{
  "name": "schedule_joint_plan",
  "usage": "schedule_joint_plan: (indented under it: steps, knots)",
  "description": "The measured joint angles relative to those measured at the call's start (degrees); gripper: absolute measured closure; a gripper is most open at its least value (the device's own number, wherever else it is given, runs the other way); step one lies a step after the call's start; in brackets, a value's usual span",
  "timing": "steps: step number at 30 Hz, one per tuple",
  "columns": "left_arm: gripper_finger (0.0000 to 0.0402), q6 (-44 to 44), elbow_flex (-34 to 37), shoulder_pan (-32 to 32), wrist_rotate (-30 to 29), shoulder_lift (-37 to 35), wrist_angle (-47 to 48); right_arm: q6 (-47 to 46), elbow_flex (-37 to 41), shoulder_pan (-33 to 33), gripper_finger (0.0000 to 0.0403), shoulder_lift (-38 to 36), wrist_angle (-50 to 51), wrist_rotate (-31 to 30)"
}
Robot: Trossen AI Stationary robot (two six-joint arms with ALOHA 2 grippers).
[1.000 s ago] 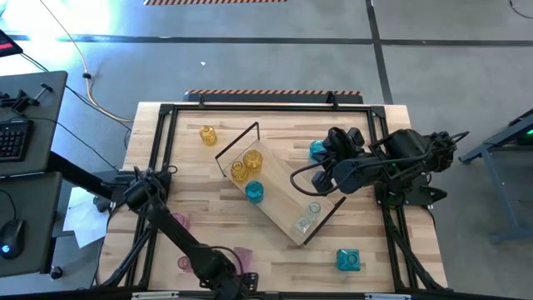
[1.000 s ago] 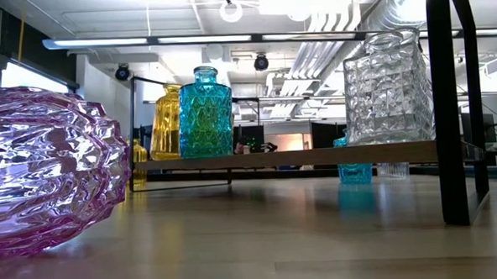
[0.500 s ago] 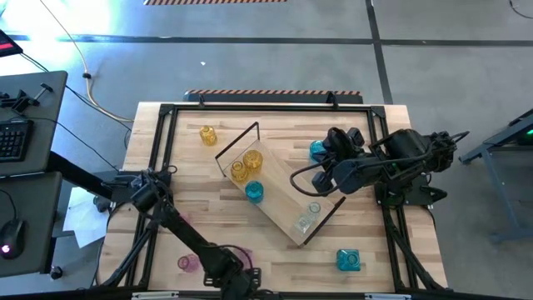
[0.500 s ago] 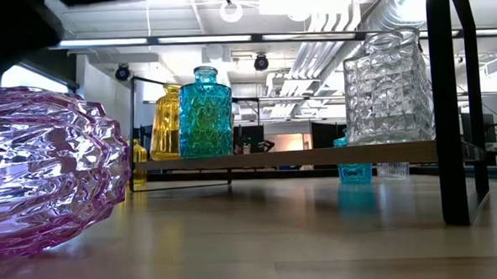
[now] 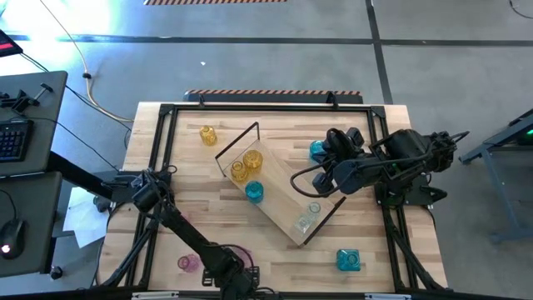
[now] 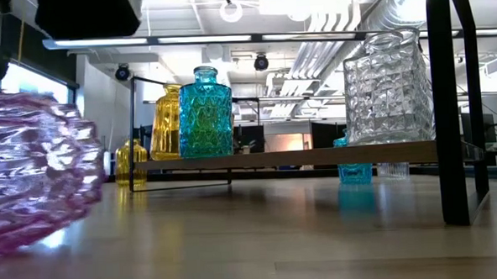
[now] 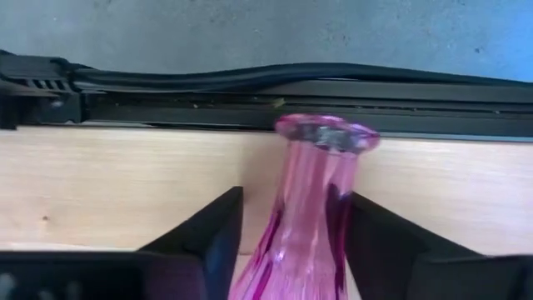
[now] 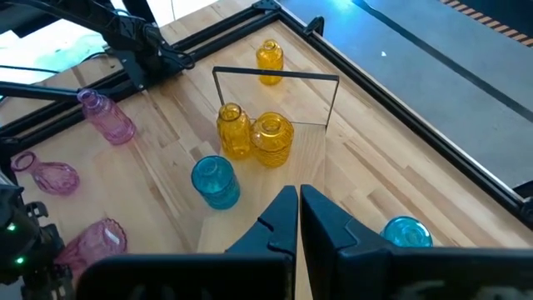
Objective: Sort vases onto shelf
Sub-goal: Put the bottom right pink crystal vase on the shelf
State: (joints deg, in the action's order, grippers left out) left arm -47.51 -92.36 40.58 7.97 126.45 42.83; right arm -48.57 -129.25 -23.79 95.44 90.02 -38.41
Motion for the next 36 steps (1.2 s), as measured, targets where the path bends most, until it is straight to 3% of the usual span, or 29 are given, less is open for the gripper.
schedule_joint_plan:
  steps: [6, 21, 25, 36]
  knots:
    - [0.0293, 2.2, 0.0, 0.0, 0.3, 0.0, 0.9, 0.6, 0.0, 0.0, 0.0403, 0.0, 0.0, 0.0]
    - [0.0288, 9.6, -0.5, -0.7, -3.1, -1.1, 1.9, 1.7, 0.0, 0.0, 0.0403, 0.0, 0.0, 0.0]
    - [0.0296, 14.4, -4.1, -2.2, -5.4, -1.3, 1.2, 1.6, 0.0, 0.0, 0.0403, 0.0, 0.0, 0.1]
    - [0.0303, 30.4, -12.7, -7.4, -3.7, -1.5, 0.4, -0.8, 0.0, -1.5, 0.0403, 0.0, 0.0, 0.1]
